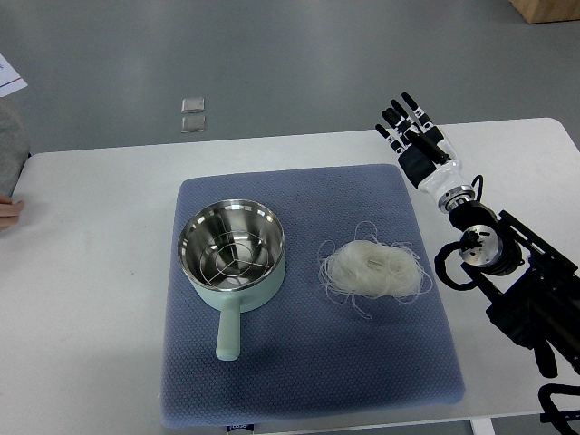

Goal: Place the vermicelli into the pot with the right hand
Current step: 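Raise the right hand and swing it over the vermicelli bundle, then lower the right hand onto the white vermicelli and close fingers around it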

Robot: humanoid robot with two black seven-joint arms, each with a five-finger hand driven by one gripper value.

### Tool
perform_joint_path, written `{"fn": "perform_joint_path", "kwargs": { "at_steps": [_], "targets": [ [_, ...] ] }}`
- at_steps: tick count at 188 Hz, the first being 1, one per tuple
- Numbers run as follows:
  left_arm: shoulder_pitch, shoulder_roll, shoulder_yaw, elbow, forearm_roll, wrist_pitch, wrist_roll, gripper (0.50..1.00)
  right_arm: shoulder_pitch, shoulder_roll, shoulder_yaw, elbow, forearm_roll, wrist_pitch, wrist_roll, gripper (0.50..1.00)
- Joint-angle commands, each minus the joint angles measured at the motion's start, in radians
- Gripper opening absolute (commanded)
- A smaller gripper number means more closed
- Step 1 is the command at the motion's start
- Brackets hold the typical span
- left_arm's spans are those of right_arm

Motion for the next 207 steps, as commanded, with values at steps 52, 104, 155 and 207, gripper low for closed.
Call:
{"fn": "perform_joint_path", "kwargs": {
  "at_steps": [52,104,155,207],
  "targets": [
    [0.000,0.000,-0.001,0.001,0.000,0.000,0.000,1.000,0.023,-0.025,-0.076,0.009,-0.025,0.011,0.000,0.924],
    [0.000,0.000,0.002,-0.002,0.000,-0.002,0.000,1.000,0.331,-0.296,-0.516,0.060,-0.570,0.089,-0.061,0.924],
    [0.000,0.000,0.003,-0.002,0.002,-0.002,0.000,1.000,0.948,-0.403,-1.315,0.179,-0.690,0.207,-0.252,0.924],
    [0.000,0.000,0.003,-0.002,0.002,-0.002,0.000,1.000,1.123,-0.403,-1.372,0.319,-0.273,0.325,-0.526,0.921]
  ]
}}
